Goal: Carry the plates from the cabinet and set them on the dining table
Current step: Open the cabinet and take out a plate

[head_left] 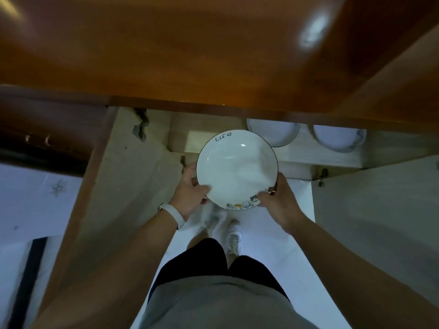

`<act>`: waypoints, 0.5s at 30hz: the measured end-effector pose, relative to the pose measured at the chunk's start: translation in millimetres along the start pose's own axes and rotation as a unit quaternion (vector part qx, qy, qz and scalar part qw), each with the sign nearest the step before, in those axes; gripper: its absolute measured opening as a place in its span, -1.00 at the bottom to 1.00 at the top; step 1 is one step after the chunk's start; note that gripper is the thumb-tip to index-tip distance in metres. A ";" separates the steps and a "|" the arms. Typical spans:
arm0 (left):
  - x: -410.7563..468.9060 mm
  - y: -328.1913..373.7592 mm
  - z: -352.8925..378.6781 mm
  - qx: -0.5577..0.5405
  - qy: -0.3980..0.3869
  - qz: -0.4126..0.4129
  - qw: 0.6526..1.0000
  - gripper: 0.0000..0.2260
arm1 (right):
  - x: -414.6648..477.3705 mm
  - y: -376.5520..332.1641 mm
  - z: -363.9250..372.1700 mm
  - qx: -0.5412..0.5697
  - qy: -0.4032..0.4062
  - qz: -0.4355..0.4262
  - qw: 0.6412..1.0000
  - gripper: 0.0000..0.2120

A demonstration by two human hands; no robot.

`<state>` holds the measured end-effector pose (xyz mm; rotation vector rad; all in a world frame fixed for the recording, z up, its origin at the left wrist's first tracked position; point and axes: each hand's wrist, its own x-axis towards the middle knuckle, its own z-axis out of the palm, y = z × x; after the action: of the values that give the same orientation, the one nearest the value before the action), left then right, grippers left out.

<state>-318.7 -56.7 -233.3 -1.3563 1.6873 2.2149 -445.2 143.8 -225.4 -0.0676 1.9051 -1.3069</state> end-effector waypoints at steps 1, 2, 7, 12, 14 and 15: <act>-5.7 1.3 7.1 -0.004 -0.009 0.002 1.000 -0.48 | -7.3 2.9 -6.6 0.003 0.015 0.010 1.000 -0.47; -10.0 2.3 14.6 -0.010 -0.020 0.002 1.000 -0.49 | -14.1 5.6 -13.6 0.007 0.034 0.019 0.999 -0.48; -13.7 1.6 51.9 0.003 -0.102 -0.005 0.995 -0.48 | -53.0 16.1 -45.5 -0.028 0.119 0.030 0.992 -0.62; -12.0 10.9 85.9 0.051 -0.212 -0.017 0.976 -0.42 | -100.7 26.6 -63.1 0.030 0.214 0.056 0.975 -0.52; -15.5 19.9 98.5 0.076 -0.253 -0.021 0.964 -0.44 | -120.6 29.6 -66.8 0.047 0.253 0.052 0.965 -0.50; -16.9 24.5 105.7 0.087 -0.276 -0.024 0.957 -0.45 | -130.6 30.1 -67.4 0.054 0.273 0.046 0.959 -0.48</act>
<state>-384.4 25.3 -201.2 -0.6416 1.5612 2.0866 -388.8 268.7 -164.3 0.4793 2.2484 -1.4658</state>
